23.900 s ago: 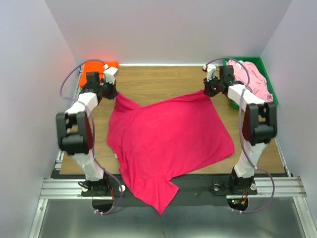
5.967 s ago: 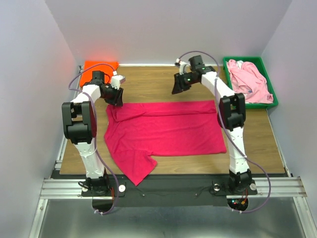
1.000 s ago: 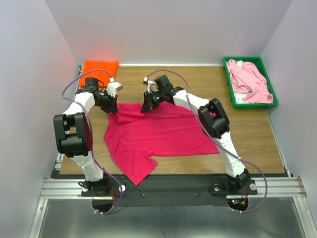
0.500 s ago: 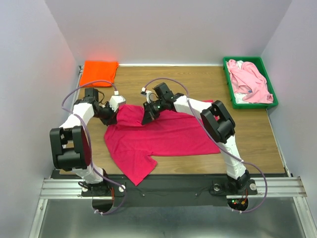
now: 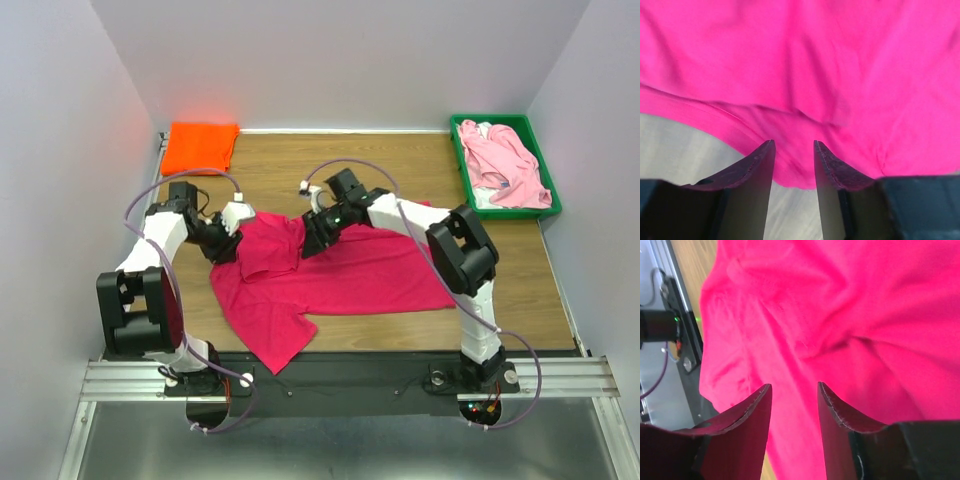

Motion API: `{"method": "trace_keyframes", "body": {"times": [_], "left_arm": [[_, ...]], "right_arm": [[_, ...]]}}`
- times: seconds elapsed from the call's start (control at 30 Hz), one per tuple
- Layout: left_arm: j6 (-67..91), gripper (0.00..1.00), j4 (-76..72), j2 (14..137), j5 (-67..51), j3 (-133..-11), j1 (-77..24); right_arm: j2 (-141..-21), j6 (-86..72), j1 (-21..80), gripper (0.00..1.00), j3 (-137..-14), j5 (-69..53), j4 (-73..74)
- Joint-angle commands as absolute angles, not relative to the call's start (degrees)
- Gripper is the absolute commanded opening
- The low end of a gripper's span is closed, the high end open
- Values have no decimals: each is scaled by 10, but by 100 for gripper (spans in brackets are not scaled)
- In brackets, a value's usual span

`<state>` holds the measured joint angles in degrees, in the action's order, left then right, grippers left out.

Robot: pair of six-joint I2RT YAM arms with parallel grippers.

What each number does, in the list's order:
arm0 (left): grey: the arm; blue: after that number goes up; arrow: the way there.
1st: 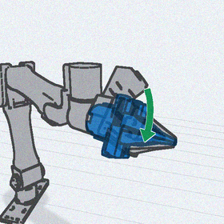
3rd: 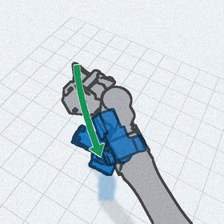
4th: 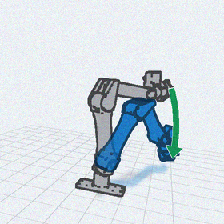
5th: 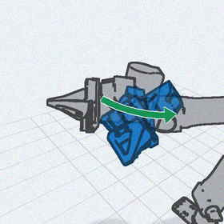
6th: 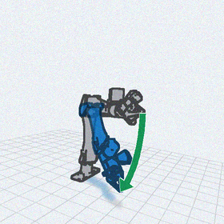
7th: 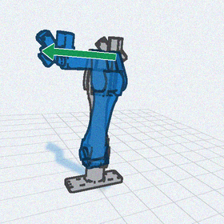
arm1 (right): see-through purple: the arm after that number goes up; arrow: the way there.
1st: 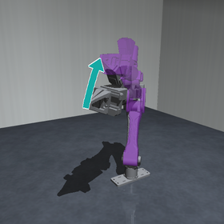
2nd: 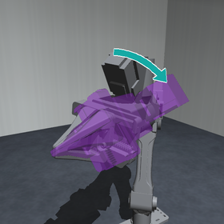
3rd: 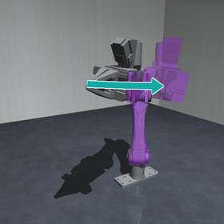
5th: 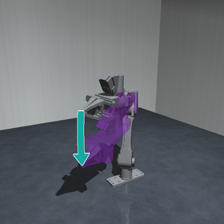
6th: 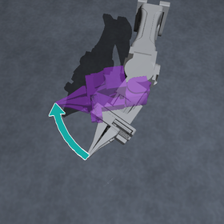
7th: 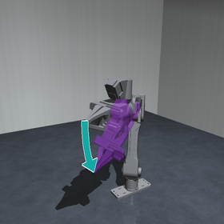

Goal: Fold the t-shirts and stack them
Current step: Fold the tshirt

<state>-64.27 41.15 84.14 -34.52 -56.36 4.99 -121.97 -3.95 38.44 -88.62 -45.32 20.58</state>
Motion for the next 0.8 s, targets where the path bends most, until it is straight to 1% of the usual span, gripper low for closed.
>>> {"method": "trace_keyframes", "body": {"times": [0.0, 0.07, 0.13, 0.17, 0.23, 0.27, 0.3, 0.37, 0.57, 0.77], "left_arm": [[-571, 46, 395, 866, -416, -645, 48], [-515, 44, 353, 895, -409, -656, 36], [-480, 44, 310, 916, -396, -663, 29], [-469, 43, 301, 922, -389, -665, 19], [-447, 42, 287, 940, -382, -668, 7], [-435, 41, 276, 944, -374, -664, 2], [-412, 40, 251, 947, -354, -654, 2], [-393, 40, 229, 951, -329, -641, -14], [-381, 39, 221, 961, -256, -599, -13], [-395, 36, 230, 935, -200, -536, -4]], "right_arm": [[-1142, -29, 306, 46, -884, -451, 215], [-1132, -17, 259, 45, -882, -419, 242], [-1117, 19, 216, 43, -867, -392, 266], [-1113, 28, 201, 42, -861, -354, 272], [-1102, 52, 163, 39, -846, -321, 284], [-1100, 59, 152, 37, -836, -277, 286], [-1098, 71, 132, 36, -830, -262, 288], [-1099, 79, 118, 36, -820, -216, 291], [-1110, 101, 103, 36, -785, -147, 302], [-1119, 110, 85, 36, -756, -127, 335]]}}
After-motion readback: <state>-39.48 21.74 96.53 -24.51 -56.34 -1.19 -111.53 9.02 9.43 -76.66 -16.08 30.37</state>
